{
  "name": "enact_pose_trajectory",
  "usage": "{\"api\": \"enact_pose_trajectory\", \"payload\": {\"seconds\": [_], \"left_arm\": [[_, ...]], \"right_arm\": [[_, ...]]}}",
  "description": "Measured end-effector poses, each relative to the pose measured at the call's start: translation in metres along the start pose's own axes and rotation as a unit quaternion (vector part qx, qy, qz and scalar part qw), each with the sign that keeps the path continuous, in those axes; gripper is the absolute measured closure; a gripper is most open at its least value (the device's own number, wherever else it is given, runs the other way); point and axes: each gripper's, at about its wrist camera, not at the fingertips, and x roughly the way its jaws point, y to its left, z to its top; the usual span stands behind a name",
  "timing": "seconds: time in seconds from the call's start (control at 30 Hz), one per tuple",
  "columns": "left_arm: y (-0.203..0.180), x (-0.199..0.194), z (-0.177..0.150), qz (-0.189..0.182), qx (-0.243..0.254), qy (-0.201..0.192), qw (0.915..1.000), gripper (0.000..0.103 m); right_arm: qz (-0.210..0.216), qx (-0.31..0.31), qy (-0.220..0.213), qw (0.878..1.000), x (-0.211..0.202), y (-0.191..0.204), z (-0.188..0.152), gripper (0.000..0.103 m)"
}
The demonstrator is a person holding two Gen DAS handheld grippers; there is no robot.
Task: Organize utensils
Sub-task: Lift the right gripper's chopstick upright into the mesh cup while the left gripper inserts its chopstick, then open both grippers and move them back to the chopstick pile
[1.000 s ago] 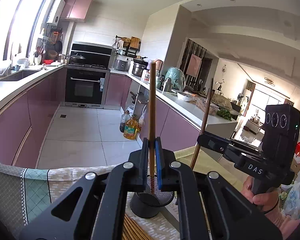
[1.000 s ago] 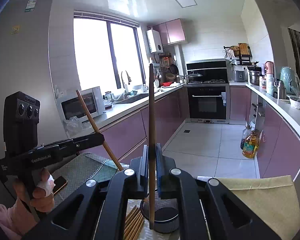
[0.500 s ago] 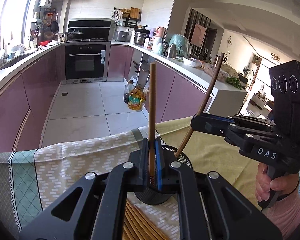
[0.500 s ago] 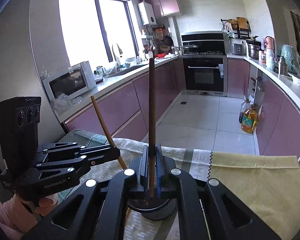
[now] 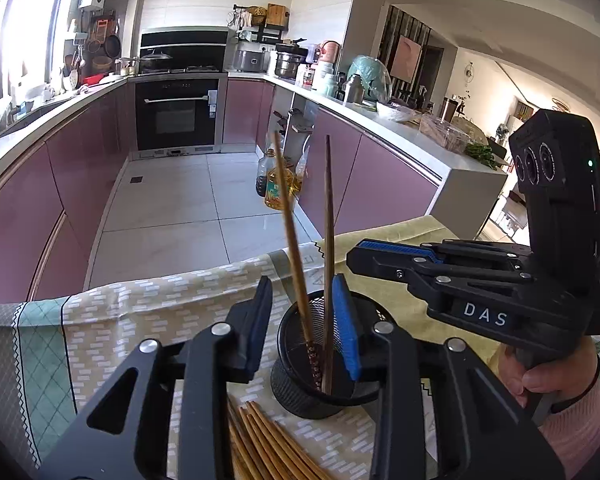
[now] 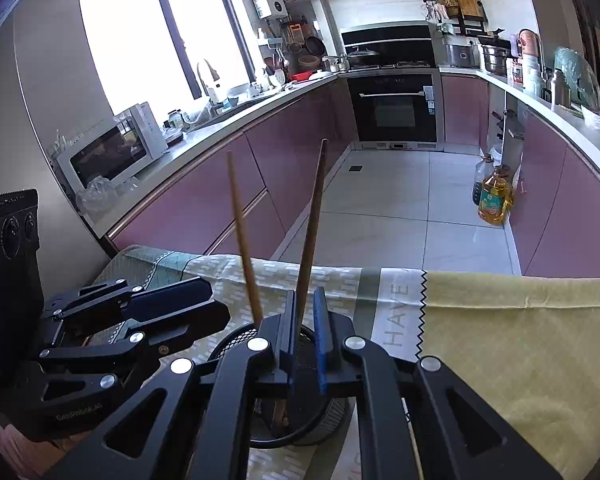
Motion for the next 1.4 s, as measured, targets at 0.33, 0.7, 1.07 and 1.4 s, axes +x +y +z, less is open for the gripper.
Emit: {"api": "enact_pose_trajectory", "payload": {"seconds": [0.33, 0.7, 1.07, 1.4], "left_arm": [[0.012, -0.055, -0.029, 0.021, -0.007, -0.048, 0.9986, 0.057], [0.037, -0.060, -0.123, 0.060, -0.005, 0.060, 0.9963, 0.057], [0.041, -0.048, -0.167, 0.056, -0.018, 0.109, 0.9923, 0.057], [0.036, -0.038, -0.171, 0.059, -0.016, 0.123, 0.9905, 0.058]], "right_arm": [[0.016, -0.031, -0.064, 0.997, -0.057, 0.021, -0.018, 0.057], [0.044, -0.076, 0.022, 0.996, -0.044, 0.054, -0.107, 0.048], [0.010, -0.069, 0.093, 0.993, -0.001, 0.067, -0.151, 0.050], [-0.017, -0.080, 0.105, 0.991, 0.005, 0.071, -0.159, 0.054]]}}
